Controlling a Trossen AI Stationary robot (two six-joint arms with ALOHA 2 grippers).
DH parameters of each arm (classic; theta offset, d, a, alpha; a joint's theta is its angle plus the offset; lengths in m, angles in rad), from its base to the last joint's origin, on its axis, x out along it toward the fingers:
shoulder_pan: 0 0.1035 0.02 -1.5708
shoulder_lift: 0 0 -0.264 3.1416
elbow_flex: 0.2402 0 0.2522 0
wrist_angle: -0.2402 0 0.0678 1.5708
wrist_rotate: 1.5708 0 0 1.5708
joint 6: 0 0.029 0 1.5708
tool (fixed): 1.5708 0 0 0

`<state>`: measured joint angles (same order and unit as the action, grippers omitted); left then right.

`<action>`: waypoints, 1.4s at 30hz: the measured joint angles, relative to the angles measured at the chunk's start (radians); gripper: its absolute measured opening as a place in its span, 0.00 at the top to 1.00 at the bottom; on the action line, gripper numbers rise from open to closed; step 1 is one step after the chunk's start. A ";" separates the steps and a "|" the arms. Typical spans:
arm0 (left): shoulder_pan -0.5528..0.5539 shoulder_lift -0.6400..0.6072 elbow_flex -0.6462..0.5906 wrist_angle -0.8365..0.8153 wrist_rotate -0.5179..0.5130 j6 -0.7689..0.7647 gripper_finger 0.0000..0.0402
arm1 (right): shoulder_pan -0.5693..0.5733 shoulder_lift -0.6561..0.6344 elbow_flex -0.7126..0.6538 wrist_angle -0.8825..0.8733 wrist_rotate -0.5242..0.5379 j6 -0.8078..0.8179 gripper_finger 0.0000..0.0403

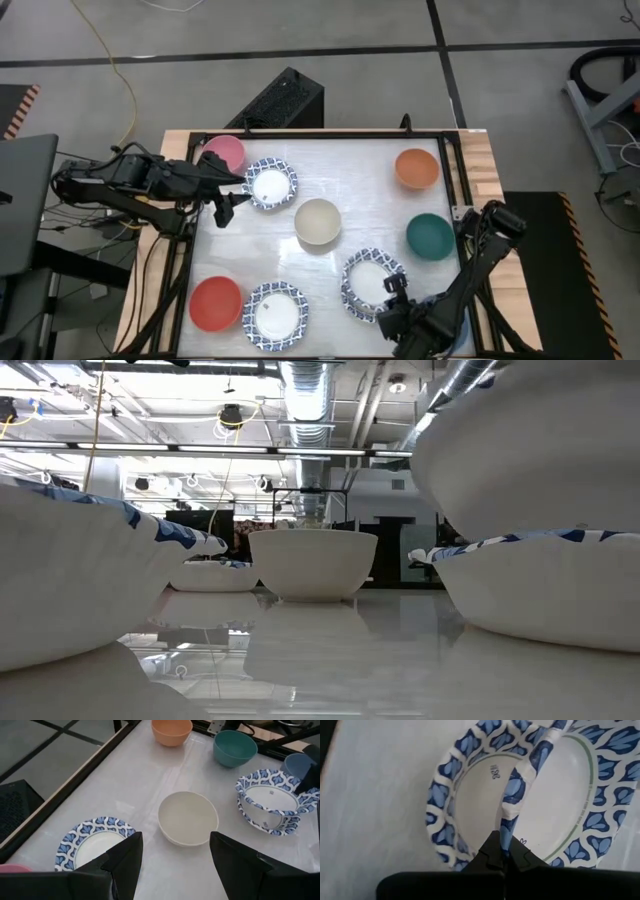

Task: Nest bowls inside each other
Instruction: Stack the white patterned bowl on top of the white patterned bowl

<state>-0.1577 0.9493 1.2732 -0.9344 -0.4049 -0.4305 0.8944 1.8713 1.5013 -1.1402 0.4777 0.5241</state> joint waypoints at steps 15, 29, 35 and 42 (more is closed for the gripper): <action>0.000 0.000 -0.001 0.004 0.001 0.009 0.45 | -0.022 0.000 -0.068 0.079 -0.039 0.000 0.97; 0.000 0.000 -0.001 0.005 0.000 0.026 0.45 | -0.033 0.000 -0.068 0.182 -0.062 0.000 0.81; 0.000 0.000 -0.001 0.005 0.000 0.027 0.45 | -0.041 0.000 -0.068 0.220 -0.062 0.000 0.72; 0.000 0.000 -0.002 0.006 0.056 0.027 0.45 | -0.041 0.000 -0.068 0.248 -0.066 0.076 0.59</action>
<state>-0.1574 0.9489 1.2716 -0.9287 -0.3493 -0.4037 0.8536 1.8709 1.4330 -0.8921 0.4118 0.5996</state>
